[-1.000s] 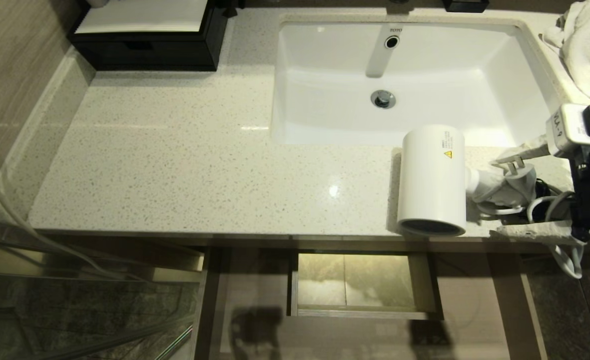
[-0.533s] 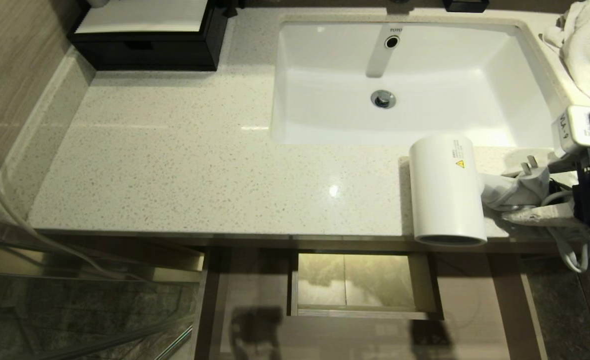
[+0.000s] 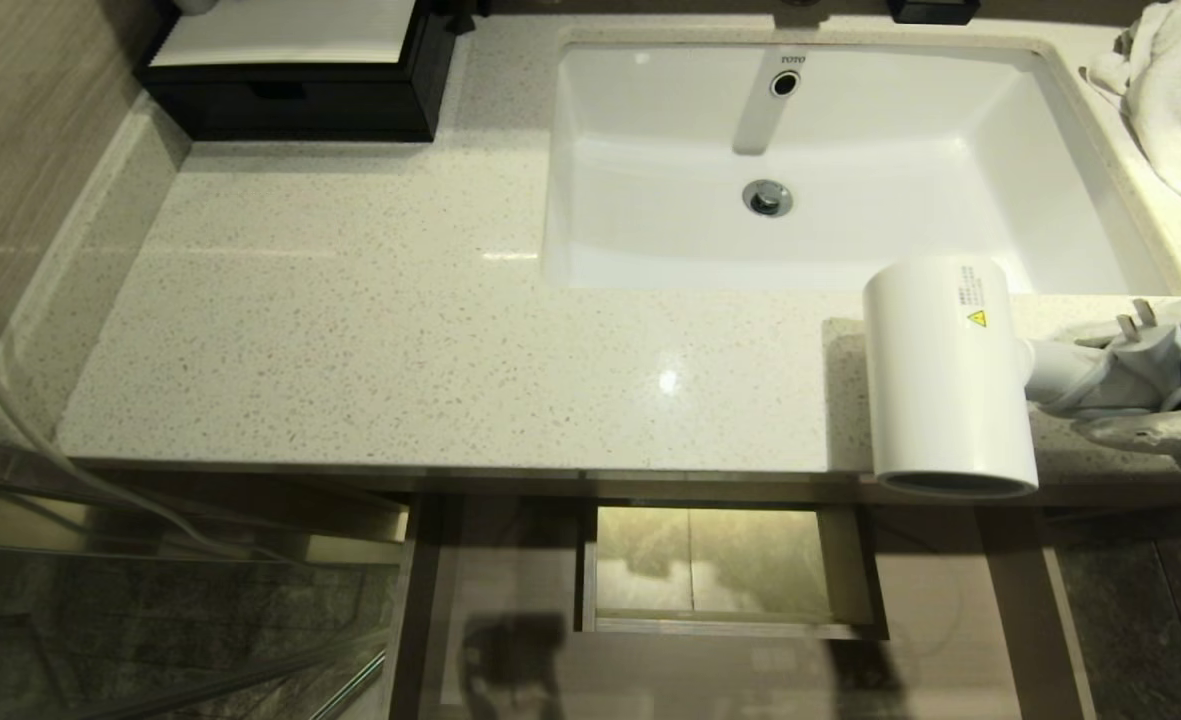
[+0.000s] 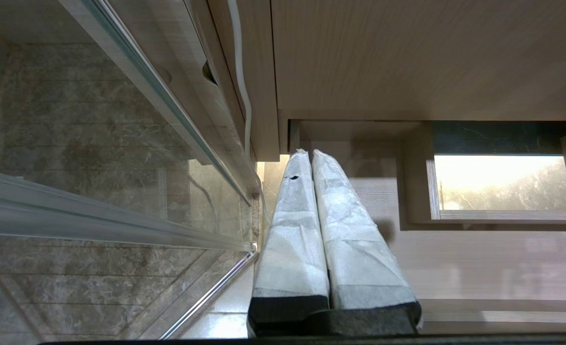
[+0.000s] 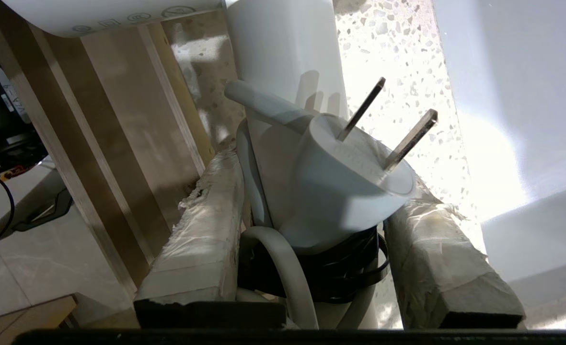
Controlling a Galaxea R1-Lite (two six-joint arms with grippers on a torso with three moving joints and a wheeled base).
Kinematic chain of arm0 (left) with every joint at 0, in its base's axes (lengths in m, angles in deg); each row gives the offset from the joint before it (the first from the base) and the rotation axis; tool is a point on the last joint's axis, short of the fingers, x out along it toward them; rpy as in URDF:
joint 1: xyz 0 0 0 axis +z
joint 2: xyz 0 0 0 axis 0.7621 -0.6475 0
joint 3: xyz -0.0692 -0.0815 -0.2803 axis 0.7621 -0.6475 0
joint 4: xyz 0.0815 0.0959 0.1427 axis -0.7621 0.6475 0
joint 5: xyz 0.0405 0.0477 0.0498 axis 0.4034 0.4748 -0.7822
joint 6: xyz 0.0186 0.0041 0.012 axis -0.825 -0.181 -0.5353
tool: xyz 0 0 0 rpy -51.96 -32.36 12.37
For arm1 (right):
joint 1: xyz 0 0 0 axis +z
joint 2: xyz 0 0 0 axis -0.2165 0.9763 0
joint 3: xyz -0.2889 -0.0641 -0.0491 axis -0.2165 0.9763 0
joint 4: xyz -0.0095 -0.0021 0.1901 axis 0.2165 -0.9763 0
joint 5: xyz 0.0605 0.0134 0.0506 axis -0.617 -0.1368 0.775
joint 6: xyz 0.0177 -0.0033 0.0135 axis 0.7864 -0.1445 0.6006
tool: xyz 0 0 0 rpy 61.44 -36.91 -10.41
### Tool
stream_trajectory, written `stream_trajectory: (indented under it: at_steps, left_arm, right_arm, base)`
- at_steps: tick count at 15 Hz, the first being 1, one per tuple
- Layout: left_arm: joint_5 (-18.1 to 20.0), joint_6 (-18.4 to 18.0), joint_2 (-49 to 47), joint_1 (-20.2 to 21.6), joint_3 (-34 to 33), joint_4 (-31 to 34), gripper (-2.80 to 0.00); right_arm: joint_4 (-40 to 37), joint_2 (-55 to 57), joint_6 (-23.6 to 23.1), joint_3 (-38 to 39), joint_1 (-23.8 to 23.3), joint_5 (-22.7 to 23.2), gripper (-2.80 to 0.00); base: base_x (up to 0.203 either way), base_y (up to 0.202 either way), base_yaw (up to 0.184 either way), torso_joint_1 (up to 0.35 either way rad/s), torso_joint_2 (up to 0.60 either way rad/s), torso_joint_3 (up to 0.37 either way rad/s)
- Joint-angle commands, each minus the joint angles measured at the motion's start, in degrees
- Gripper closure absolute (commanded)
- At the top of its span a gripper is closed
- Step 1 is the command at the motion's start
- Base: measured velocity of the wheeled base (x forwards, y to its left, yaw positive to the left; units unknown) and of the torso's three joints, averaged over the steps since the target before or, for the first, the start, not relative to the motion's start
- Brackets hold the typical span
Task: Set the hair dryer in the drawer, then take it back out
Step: Pick up the hairdryer
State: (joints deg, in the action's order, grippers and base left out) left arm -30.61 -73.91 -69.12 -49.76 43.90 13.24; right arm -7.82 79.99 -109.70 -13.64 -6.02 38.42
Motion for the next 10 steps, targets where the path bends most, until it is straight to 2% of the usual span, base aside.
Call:
stream_trajectory:
  at_steps: [1,7,8,10]
  left_arm:
    - [0.02,0.04,0.0,0.02,0.0,-0.01,0.0]
    - [0.02,0.04,0.0,0.02,0.0,-0.01,0.0]
    - [0.02,0.04,0.0,-0.07,0.0,-0.01,0.0]
    - [0.02,0.04,0.0,0.02,0.0,-0.01,0.0]
  right_arm:
    - [-0.28,-4.46,2.15,2.22,-0.96,0.19,0.0]
    - [-0.53,-12.84,24.51,5.89,-2.85,-0.44,0.0]
    - [-0.86,-14.18,27.05,6.59,-3.91,-0.49,0.0]
    - [-1.88,-17.06,28.84,8.14,-6.44,-0.51,0.0]
  base:
    - [0.0,0.0,0.0,0.0,0.0,0.0]
    - [0.0,0.0,0.0,0.0,0.0,0.0]
    - [0.0,0.0,0.0,0.0,0.0,0.0]
    - [0.0,0.0,0.0,0.0,0.0,0.0]
